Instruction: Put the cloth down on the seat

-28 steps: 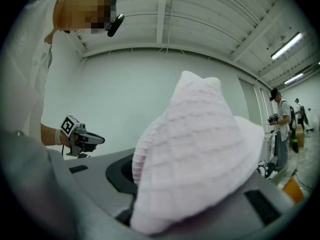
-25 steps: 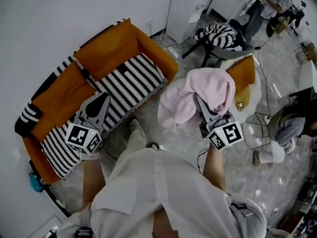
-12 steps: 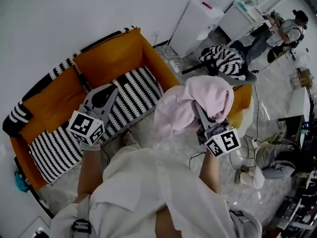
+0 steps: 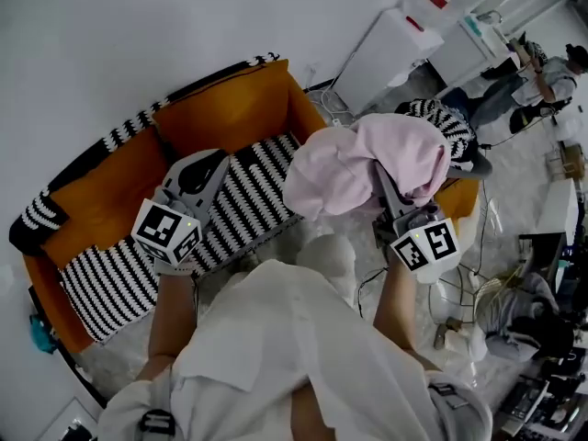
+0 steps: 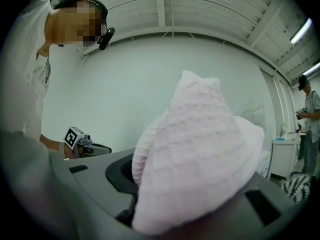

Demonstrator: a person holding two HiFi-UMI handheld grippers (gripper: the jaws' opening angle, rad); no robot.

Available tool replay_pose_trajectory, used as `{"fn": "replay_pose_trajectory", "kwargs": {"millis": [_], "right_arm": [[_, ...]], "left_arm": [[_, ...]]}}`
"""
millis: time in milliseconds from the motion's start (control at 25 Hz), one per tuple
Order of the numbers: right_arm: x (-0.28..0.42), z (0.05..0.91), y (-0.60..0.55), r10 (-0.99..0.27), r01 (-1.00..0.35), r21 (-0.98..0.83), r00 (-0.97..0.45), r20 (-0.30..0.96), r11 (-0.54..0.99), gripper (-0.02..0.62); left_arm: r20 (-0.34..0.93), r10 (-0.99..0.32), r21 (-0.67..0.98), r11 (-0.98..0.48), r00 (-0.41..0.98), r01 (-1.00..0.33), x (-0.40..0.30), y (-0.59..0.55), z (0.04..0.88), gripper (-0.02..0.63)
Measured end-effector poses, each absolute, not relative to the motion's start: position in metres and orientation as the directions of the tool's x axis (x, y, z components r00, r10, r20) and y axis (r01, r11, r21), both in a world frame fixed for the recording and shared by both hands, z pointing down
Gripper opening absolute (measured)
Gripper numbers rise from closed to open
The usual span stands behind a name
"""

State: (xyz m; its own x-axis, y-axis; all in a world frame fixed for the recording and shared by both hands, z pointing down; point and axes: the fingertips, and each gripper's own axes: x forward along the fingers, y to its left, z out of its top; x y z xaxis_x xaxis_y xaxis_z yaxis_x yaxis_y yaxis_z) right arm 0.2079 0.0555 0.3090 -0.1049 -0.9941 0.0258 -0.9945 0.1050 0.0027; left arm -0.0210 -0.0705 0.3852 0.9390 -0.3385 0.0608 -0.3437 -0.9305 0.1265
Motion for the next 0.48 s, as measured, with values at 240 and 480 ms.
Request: {"fn": "replay_pose_trajectory", "kwargs": {"millis": [240, 480], "right_arm": [[0.186, 0.309, 0.005, -0.974, -0.976, -0.004, -0.217, 0.068, 0.217, 0.149], [0.170, 0.323, -0.061, -0.922, -0.926, -0.018, -0.378, 0.082, 0.378, 0.150]], "left_arm": [[0.035, -0.443, 0.151, -0.884, 0.896, -0.443, -0.053, -0.097, 0.384, 0.040], [0.049, -0.573, 0.154, -0.805, 0.818, -0.573, -0.082, -0.130, 0.388, 0.040]]}}
